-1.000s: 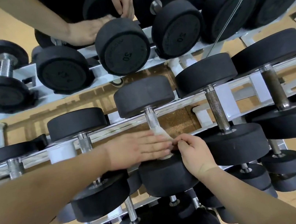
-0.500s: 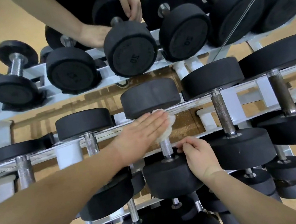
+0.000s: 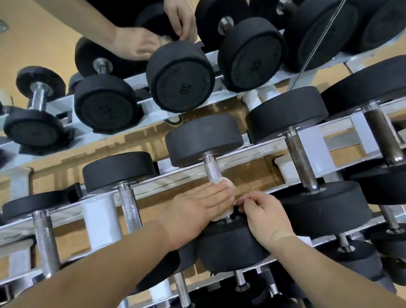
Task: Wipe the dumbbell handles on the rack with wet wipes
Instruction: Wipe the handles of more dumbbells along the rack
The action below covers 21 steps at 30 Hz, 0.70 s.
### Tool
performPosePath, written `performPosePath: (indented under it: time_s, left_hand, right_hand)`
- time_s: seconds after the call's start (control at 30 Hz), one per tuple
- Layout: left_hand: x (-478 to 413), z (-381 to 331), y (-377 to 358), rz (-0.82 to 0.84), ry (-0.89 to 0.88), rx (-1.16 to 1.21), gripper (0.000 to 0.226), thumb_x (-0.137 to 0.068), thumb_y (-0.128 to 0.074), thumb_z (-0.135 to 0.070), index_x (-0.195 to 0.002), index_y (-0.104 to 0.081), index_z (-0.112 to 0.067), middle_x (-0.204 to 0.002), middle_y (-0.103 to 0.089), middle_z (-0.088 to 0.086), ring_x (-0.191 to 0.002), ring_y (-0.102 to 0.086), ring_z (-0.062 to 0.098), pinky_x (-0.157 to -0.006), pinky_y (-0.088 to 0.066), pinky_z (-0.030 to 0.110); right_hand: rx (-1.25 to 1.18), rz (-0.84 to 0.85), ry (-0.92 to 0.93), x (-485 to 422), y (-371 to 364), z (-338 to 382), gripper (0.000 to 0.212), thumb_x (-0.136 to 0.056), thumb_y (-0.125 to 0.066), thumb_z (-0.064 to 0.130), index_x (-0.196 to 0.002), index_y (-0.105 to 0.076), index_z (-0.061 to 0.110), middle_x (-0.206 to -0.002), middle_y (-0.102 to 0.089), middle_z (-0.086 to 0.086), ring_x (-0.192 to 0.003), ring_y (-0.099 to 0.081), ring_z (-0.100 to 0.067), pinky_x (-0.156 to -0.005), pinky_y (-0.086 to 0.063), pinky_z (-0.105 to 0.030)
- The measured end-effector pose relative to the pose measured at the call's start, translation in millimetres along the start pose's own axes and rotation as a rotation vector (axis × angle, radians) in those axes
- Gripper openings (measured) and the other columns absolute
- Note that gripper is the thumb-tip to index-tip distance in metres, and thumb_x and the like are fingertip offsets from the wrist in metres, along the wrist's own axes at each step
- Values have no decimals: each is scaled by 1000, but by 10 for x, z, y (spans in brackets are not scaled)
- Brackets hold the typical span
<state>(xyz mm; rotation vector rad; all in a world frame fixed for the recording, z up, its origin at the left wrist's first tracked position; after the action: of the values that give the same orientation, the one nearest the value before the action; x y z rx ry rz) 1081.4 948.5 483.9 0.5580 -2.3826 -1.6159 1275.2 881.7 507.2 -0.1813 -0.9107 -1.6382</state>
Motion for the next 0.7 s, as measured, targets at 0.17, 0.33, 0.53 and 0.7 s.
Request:
performPosePath:
  time_s: [0.17,0.33,0.53,0.7]
  left_hand:
    - [87,-190,327,261,120,151,55,-93,-45,-7,-144,-61,-21,-156,-50,-2,-147,-43,18,-121,-37,36]
    - [92,-566,614,131,774,370,38,-94,-48,-10,-115,-73,-30,-114,-75,-8,-102,-68,17,-88,-54,30]
    - [-332,-1358,905,-602,1234,1241,11,-88,-80,-15,-98,-77,-18,-88,-79,1,-80,-73,16,-70,-56,26]
    - [-818,-1730,950,-591,1207,1461,21,-94,-75,-25,-113,-75,-15,-103,-80,6,-98,-77,26,-95,-60,49]
  right_hand:
    - [48,46,-6,52,41,31,26,-96,-47,30,-88,-71,27,-92,-71,7,-89,-63,-21,-85,-53,-40]
    - [185,130,16,161,145,125,19,-105,-46,28,-115,-62,30,-110,-64,7,-94,-59,-13,-80,-46,-32]
    - [-113,185,150,366,688,429,15,-102,-60,20,-108,-73,23,-108,-72,7,-107,-66,-17,-96,-51,-28]
    - [-373,293,-64,508,1257,527,23,-105,-58,39,-115,-72,23,-109,-78,-3,-98,-76,-20,-78,-64,-34]
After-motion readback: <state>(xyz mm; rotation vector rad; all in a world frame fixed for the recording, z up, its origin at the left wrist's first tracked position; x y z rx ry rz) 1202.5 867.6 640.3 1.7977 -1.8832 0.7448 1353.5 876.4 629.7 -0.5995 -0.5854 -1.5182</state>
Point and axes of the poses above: each hand's wrist, its own x-axis away from the middle knuckle, its own y-axis out of the back of the hand, z = x × y, the point moved 2 cm from there along -x, towards the middle knuckle
